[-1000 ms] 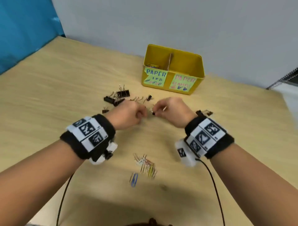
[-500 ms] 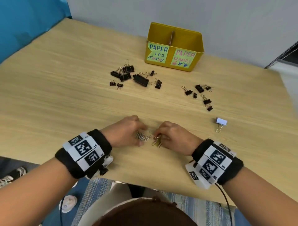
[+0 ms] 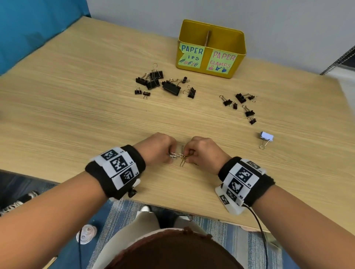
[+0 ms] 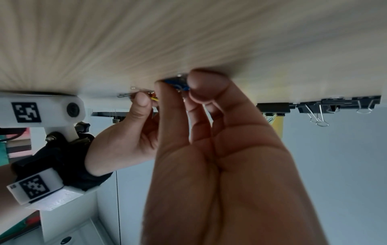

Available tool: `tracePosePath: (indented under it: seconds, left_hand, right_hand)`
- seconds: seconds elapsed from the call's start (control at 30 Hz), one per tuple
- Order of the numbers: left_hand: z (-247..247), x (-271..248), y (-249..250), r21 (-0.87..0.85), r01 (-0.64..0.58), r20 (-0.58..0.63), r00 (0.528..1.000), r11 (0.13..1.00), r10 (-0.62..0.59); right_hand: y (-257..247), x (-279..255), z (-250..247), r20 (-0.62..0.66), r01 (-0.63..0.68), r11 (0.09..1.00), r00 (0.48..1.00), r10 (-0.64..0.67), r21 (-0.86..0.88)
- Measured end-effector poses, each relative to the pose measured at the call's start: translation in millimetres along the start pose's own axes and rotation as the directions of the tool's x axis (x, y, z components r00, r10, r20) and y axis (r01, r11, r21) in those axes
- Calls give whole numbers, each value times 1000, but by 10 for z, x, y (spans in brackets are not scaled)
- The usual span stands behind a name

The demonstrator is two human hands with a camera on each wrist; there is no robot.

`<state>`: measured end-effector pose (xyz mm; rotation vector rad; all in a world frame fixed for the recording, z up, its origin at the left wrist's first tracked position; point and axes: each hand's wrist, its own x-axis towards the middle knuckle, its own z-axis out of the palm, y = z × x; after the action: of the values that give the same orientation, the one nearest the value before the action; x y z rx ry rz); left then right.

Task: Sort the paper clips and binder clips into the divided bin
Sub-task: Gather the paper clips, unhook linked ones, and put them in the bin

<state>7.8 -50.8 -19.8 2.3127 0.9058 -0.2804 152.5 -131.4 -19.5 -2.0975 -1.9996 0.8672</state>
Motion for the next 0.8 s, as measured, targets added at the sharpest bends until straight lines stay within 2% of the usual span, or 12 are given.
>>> tracePosePath:
  seconds: [0.2,0.33,0.5,0.6,0.67,0.8]
  left_hand:
    - [-12,20,-52,-4,-25,-70,997,1000,25]
    - [-35,28,-55,-23,-40,-90,995,999,38]
    - [-27,65,-70,-63,-57,-110,993,996,49]
    - [-60,87,-97,-112,-41,-96,995,993,30]
    - [-110,111,-131,-224,0,-76,997,975,-17]
    - [-308,203,-182,-533,21,-85,993,846,-79]
  right_hand:
    - [27,20,7,22,5,1000,1000,-5,-10]
    - [47,40,-9,30,-18,999,999,16,44]
    - [98,67,-63,10,-106,968,994,106,229]
    - [146,98,-102,47,-151,881,988,146,449]
    - [189,130,-153,55,-160,833,986,155,530]
    - [224,223,-390,7,-112,732,989,146,672]
